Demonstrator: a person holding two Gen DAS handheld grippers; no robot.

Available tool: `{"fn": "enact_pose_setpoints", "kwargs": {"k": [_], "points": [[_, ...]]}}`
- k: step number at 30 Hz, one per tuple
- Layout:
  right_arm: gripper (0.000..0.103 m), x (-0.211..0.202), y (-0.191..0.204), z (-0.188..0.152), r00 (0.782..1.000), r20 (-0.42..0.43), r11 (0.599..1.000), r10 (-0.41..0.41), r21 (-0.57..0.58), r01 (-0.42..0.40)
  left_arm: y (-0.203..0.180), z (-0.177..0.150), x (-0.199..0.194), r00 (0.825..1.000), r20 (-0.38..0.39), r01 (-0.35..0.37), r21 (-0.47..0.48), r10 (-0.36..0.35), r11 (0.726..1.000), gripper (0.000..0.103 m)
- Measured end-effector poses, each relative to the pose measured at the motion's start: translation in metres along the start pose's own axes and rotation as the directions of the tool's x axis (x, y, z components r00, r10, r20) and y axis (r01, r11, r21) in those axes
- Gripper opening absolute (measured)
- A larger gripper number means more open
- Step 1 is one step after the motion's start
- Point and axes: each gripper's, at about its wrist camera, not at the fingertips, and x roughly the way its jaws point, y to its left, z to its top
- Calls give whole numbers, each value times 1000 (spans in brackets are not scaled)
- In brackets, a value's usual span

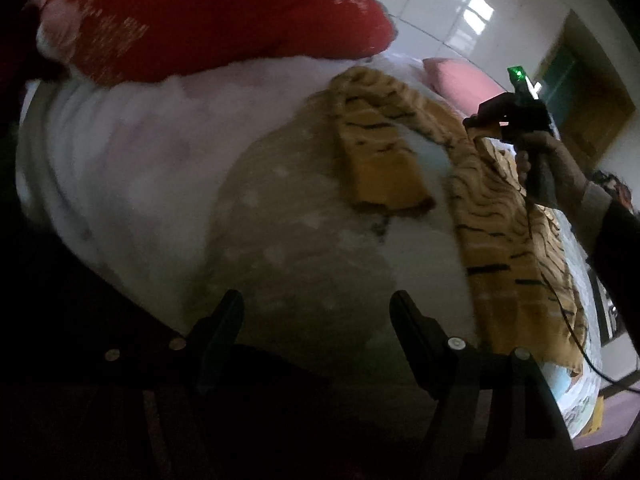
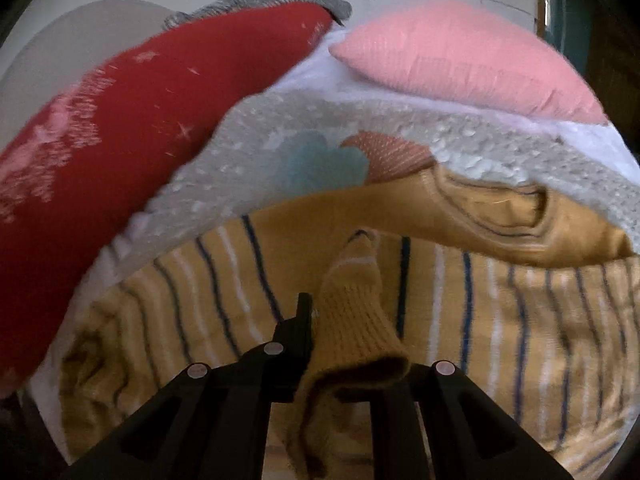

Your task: Fold small clothes

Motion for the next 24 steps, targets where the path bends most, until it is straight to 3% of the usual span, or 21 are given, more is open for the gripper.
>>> {"fn": "enact_pose_setpoints", "kwargs": {"k": [2,5,6,10,14,17,21,24], "points": [[19,18,10,6,1000,-24,1000,1,-3,-1,8,-1,1,1000,-8,1,-23,-1,1000,74],[60,27,25,7,998,-42,998,55,-25,-56,14,-1,2,1000,-9,-1,-38,1,999,74],[64,25,34,8,996,-38,995,85,-57,-87,17,-1,1,1000,-8,-2,-43,2,999,74],[66,0,71,4,991,-10,977,137,-162,-136,20,0,-4,1000,6,-5,-71,6,997,74],[76,-36,93,-19,988,16,962,156,-228,-149,25,-3,-13,1000,27,-13,-87,16,996,75],[76,-48,104,-49,984,-21,948,176,-267,-175,27,-5,-18,999,32,-4,-106,7,994,75],[76,-64,118,-94,962,-103,914,252,-301,-272,26,-10,-24,999,39,10,-127,-5,992,75],[76,-77,148,-129,946,-146,856,291,-402,-325,24,-13,-25,999,35,14,-126,-10,992,76]]}}
